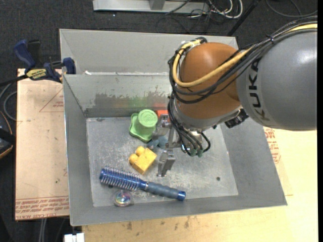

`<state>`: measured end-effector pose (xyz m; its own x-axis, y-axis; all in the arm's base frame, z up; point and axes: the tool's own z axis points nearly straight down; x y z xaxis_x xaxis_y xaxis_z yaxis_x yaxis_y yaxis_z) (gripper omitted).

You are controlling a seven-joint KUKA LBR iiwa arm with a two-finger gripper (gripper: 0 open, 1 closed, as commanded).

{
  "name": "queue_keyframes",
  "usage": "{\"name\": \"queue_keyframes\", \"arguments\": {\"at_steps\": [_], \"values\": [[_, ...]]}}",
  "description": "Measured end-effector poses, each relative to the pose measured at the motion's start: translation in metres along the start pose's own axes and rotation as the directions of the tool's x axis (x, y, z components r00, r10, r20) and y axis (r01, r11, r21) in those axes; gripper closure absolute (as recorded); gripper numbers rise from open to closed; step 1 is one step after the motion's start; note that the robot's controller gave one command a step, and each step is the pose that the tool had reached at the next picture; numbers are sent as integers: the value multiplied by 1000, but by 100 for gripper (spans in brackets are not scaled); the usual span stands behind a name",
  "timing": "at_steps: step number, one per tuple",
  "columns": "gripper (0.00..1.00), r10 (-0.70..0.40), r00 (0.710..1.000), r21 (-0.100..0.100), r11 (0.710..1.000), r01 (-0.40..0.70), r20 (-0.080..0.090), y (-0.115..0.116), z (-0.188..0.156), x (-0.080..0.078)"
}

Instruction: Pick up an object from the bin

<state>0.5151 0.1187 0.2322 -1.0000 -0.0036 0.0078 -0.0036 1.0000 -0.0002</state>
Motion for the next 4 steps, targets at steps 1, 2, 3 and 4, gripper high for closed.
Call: {"name": "queue_keyframes", "arguments": {"at_steps": [1,2,3,4], "values": [[0,98,995,-4,995,-98,14,32,138,25],[0,-16,1000,-2,1000,16,10,66,132,17],[0,-1,1000,-3,1000,1,12,71,106,9],[0,202,979,-10,979,-202,16,73,158,18]]}}
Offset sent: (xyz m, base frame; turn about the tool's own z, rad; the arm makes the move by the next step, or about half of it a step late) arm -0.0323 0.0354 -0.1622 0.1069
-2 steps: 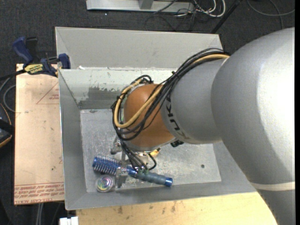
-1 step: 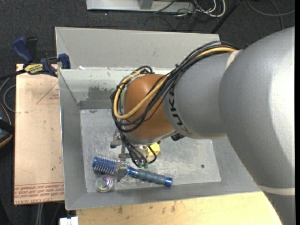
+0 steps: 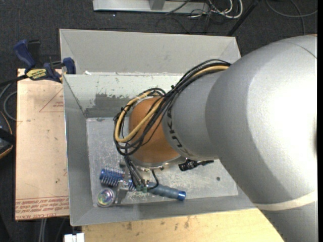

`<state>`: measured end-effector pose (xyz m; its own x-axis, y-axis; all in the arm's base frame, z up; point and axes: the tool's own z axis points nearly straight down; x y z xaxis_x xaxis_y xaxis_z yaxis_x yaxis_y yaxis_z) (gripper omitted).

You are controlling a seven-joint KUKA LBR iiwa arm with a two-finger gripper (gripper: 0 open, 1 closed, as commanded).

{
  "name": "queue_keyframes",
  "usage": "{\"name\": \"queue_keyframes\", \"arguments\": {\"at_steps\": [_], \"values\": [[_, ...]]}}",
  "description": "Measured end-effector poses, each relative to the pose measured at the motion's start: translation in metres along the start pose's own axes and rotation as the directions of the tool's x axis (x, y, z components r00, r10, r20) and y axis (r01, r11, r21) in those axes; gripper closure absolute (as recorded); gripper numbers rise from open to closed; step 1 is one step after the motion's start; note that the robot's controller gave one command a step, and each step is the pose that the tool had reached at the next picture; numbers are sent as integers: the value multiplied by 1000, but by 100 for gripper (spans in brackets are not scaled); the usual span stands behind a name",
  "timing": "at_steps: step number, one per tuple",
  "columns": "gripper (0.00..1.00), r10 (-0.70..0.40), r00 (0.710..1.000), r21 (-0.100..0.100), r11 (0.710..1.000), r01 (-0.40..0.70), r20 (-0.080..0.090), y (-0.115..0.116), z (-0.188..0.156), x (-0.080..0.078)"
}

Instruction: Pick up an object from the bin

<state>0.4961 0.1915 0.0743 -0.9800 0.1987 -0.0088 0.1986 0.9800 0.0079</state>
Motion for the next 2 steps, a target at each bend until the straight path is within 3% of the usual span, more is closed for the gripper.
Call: {"name": "queue_keyframes", "arguments": {"at_steps": [1,2], "values": [[0,0,1000,4,1000,0,-5,1,-2,-1],[100,1,1000,0,1000,-1,1,2,-4,-3]]}}
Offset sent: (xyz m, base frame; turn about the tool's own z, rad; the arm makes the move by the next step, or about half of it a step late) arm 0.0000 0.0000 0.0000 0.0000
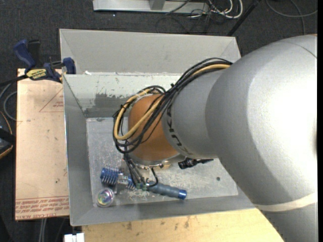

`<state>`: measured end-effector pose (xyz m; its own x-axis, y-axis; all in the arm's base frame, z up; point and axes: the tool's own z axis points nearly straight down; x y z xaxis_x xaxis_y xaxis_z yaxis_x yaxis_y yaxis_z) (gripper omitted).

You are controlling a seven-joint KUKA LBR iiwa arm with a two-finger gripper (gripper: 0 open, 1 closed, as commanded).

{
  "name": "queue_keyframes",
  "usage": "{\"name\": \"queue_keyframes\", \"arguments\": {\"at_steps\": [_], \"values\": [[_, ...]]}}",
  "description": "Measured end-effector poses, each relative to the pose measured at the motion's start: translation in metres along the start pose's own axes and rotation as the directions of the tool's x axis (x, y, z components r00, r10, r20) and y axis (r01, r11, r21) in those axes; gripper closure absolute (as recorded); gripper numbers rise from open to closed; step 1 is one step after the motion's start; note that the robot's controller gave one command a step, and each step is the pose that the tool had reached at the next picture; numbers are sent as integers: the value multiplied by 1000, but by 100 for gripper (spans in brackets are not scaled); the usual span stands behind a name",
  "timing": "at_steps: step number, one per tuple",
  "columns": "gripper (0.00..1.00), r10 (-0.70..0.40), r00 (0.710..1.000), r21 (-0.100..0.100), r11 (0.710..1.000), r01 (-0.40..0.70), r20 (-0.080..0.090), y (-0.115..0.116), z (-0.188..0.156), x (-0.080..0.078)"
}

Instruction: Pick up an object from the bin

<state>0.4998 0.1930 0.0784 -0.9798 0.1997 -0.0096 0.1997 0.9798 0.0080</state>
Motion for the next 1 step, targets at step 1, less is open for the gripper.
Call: {"name": "queue_keyframes", "arguments": {"at_steps": [1], "values": [[100,0,1000,6,1000,0,-9,0,-3,0]]}}
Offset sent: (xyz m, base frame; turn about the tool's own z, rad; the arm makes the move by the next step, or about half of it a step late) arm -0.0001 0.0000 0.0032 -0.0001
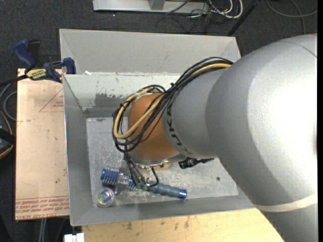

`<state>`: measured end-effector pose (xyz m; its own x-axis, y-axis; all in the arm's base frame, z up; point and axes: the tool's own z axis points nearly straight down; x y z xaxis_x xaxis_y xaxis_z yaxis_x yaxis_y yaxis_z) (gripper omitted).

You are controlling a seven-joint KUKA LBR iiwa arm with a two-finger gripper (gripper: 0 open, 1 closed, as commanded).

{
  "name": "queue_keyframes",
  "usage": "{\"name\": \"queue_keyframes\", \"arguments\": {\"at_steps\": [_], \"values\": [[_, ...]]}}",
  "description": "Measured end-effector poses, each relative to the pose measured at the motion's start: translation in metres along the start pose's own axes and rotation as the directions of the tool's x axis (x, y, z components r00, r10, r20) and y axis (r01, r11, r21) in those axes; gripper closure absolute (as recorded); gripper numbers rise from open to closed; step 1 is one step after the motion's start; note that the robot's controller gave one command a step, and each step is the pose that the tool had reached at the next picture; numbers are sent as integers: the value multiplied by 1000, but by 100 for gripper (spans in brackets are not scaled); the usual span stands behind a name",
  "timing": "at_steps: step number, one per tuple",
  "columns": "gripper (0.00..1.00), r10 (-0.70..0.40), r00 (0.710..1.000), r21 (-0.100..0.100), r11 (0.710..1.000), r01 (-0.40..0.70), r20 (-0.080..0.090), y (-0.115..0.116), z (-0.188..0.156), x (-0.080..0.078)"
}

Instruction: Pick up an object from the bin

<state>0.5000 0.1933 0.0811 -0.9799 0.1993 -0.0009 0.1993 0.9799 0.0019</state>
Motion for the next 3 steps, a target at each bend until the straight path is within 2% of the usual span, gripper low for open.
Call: {"name": "queue_keyframes", "arguments": {"at_steps": [1,2,3], "values": [[100,-1,1000,-2,1000,1,3,1,-58,-1],[100,-3,1000,-1,1000,3,2,2,-93,-1],[100,-4,1000,0,1000,4,0,2,-101,-2]]}}
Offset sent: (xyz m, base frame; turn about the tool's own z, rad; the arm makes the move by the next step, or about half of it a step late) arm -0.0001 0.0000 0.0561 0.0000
